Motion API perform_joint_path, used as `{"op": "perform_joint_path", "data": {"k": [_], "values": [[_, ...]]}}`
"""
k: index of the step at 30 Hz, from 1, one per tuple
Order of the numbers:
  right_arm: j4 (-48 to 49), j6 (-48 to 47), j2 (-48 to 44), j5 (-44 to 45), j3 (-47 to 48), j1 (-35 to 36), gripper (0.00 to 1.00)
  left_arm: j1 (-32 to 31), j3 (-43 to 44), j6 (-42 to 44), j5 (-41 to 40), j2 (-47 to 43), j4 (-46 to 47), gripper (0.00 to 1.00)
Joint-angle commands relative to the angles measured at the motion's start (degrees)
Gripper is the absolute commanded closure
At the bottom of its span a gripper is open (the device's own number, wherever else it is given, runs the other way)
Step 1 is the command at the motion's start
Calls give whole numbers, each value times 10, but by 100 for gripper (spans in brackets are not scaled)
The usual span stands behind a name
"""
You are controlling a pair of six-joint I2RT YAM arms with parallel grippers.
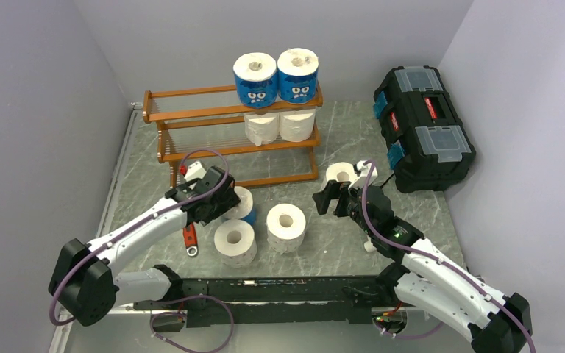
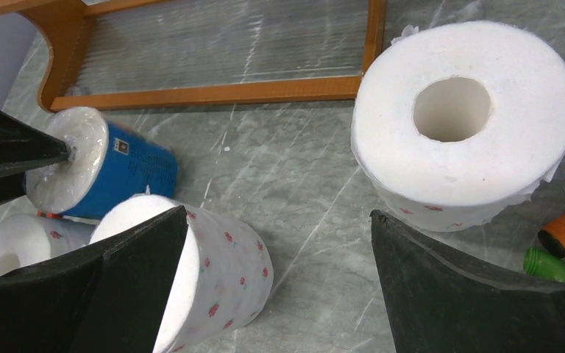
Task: Place and organize the paper towels onto the shelf
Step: Pick up the paper towel from the center of the board.
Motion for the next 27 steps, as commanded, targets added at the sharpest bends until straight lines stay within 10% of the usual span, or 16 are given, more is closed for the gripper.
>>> {"op": "perform_joint_path", "data": {"k": [1, 13, 27], "values": [[13, -1, -6, 3, 5, 2, 3, -2, 32, -27, -36, 5, -11, 7], [14, -8, -13, 8, 1, 2, 3, 15, 170, 521, 9, 24, -67, 1], [19, -12, -11, -6, 2, 2, 3, 49, 161, 722, 184, 30, -51, 5]]}}
